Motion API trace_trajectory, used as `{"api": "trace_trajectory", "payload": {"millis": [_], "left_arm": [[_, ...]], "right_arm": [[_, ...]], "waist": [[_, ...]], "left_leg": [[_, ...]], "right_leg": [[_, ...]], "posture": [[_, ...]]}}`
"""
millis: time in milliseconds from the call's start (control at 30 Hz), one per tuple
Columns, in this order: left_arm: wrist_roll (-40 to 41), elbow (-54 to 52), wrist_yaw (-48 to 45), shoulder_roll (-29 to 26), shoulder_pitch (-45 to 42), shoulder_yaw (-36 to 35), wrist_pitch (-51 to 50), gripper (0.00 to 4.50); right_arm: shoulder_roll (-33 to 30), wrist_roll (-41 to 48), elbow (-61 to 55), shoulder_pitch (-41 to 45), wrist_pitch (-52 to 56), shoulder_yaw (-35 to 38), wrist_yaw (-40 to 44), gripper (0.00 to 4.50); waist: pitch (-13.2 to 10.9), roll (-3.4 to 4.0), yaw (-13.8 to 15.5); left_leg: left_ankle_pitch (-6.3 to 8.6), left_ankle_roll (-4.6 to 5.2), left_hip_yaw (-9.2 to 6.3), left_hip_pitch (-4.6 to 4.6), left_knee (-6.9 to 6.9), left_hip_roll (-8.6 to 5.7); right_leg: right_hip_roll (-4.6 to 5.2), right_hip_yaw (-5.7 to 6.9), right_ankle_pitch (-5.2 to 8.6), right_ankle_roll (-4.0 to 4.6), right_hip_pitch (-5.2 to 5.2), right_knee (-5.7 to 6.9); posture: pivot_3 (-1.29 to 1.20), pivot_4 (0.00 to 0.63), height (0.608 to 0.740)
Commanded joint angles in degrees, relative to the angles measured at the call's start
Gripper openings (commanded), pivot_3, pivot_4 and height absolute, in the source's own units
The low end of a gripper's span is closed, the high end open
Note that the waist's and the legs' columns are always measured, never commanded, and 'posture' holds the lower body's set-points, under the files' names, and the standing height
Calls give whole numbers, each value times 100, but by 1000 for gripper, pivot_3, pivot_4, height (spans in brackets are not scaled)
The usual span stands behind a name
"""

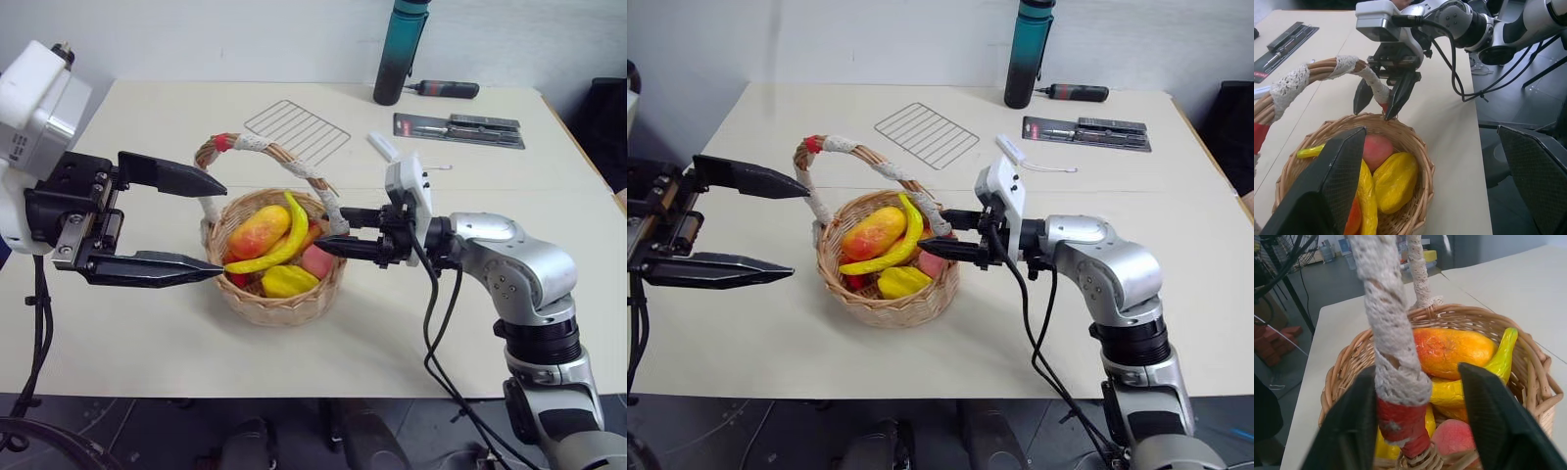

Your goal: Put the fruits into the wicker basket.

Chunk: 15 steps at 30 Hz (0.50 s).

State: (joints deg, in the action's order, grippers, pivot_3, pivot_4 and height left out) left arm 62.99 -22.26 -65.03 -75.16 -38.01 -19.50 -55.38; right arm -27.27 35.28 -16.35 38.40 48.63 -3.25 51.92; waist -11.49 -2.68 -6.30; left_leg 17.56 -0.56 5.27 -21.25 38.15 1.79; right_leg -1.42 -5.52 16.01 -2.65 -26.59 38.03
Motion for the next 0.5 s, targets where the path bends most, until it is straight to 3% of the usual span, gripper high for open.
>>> {"api": "trace_trajectory", "payload": {"millis": [33, 133, 300, 500], "left_arm": [[-30, -10, -10, -11, -72, -135, 129, 4500], [-40, 1, -12, 42, -93, -75, 181, 4500], [-133, 95, -80, 144, -202, 121, 307, 4500], [-426, 391, -161, 535, -567, 570, 557, 4500]], "right_arm": [[-56, 128, -334, -73, -125, 71, -19, 1155], [-161, 223, -405, -138, -113, 208, 0, 229], [-703, 362, -424, -328, -225, 785, 131, 188], [-2156, 622, 215, -1028, -387, 2655, 648, 188]], "waist": [[0, 0, 1], [0, 0, 0], [0, -1, 34], [0, -1, 196]], "left_leg": [[2, 0, 0, -1, -1, 0], [3, 0, 2, -1, -1, 0], [5, 5, 1, 0, 0, -2], [11, 15, 1, -2, 3, -7]], "right_leg": [[0, 0, 0, -1, 0, -3], [1, -2, 0, -4, 0, -4], [2, 0, 0, -5, 3, -5], [4, 0, 0, -11, 8, -13]], "posture": [[0, 150, 740], [0, 150, 740], [0, 150, 740], [0, 150, 740]]}}
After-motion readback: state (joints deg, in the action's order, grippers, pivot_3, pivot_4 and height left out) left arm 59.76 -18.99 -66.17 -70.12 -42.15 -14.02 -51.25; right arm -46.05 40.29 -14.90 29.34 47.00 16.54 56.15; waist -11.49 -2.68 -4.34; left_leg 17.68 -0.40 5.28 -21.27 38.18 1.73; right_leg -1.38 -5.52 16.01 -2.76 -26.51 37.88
